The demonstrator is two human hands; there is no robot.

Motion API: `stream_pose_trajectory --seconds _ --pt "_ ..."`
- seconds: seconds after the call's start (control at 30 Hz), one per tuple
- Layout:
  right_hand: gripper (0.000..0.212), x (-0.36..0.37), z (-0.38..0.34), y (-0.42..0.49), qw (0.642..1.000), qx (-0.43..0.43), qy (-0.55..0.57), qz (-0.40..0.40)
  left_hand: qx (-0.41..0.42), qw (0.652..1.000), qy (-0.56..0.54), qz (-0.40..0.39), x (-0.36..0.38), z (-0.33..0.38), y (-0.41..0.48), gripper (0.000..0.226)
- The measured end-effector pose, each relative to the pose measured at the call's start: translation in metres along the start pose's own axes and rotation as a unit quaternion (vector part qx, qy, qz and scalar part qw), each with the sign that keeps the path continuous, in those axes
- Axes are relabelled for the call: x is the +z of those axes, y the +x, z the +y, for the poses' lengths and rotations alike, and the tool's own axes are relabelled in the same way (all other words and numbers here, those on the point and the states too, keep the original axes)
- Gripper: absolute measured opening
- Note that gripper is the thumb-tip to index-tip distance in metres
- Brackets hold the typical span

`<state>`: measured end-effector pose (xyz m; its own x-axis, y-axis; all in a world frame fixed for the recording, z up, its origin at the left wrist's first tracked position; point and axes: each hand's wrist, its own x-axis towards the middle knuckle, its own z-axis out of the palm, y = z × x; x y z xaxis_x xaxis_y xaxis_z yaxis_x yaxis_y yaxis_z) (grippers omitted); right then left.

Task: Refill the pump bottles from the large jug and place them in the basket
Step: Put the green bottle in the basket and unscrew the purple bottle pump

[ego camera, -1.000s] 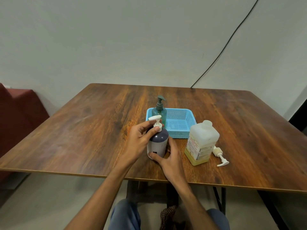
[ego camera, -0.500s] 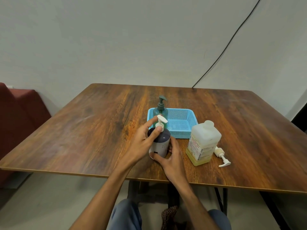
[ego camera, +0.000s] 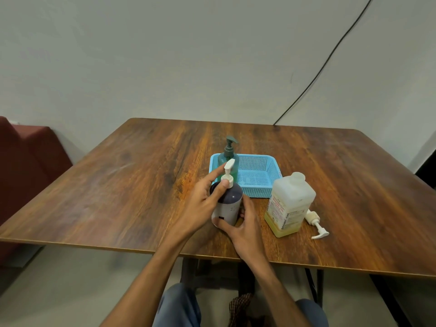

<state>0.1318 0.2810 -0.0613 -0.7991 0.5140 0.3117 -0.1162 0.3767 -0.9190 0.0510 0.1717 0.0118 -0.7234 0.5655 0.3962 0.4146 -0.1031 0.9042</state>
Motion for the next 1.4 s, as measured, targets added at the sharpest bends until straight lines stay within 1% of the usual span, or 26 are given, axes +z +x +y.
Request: stream_pose_trajectory --seconds 0.1,0.17,0.23,0.3,0.4,0.47,0.5,0.67,0.77,0.83,0.9,0.97,1.1,1.27,1.4 --pt "0.083 0.001 0.002 0.000 1.000 0.007 0.003 -0.003 0.013 0.999 0.011 0.031 -0.003 0.001 0.004 0.028" --pt "0.083 0.001 0.002 0.000 1.000 0.012 0.002 -0.004 0.003 0.998 -0.009 0.062 -0.002 0.001 0.006 0.021" --pt "0.084 0.000 0.002 0.000 1.000 0.016 0.001 -0.005 0.005 0.997 -0.016 0.076 -0.001 0.002 0.008 0.024" --pt "0.085 0.000 0.003 0.001 1.000 0.016 -0.001 -0.005 0.001 0.998 -0.012 0.054 0.002 0.008 0.008 0.032" --pt "0.085 0.000 0.004 0.002 1.000 0.018 -0.002 -0.004 -0.013 1.000 -0.022 -0.007 0.002 0.012 0.004 0.039" --pt "0.085 0.001 0.004 0.002 1.000 0.017 -0.001 -0.004 -0.005 0.999 -0.026 -0.029 -0.002 0.009 0.001 0.037" --pt "0.085 0.001 0.004 0.003 1.000 0.015 0.000 -0.005 0.004 0.999 -0.023 -0.027 -0.004 0.008 0.001 0.033" --pt "0.084 0.000 0.003 0.002 1.000 0.008 0.001 -0.002 0.015 0.998 -0.016 0.060 -0.006 0.007 0.006 0.023" --pt "0.081 -0.001 0.002 0.002 1.000 0.005 -0.002 -0.003 0.024 0.996 0.005 0.090 -0.003 0.006 0.011 0.029" --pt "0.082 -0.001 0.003 0.002 1.000 0.005 -0.002 -0.006 0.031 0.996 0.032 0.072 -0.002 0.006 0.011 0.037" --pt "0.083 -0.002 0.003 0.002 1.000 0.004 -0.001 -0.007 0.021 0.999 0.041 0.021 -0.002 0.005 0.009 0.043" --pt "0.082 -0.001 0.003 0.003 1.000 0.001 -0.001 -0.006 0.016 0.999 0.032 -0.013 -0.004 0.004 0.006 0.038" --pt "0.081 -0.001 0.004 0.002 1.000 0.000 0.001 -0.004 0.032 0.998 0.046 0.029 -0.005 0.006 0.007 0.024" --pt "0.085 -0.001 0.003 0.001 1.000 0.000 0.005 -0.002 0.034 0.994 0.018 0.098 -0.003 0.013 0.015 0.023" --pt "0.087 -0.001 0.002 0.002 1.000 0.004 0.005 -0.008 0.039 0.989 -0.002 0.142 -0.006 0.026 0.021 0.026"
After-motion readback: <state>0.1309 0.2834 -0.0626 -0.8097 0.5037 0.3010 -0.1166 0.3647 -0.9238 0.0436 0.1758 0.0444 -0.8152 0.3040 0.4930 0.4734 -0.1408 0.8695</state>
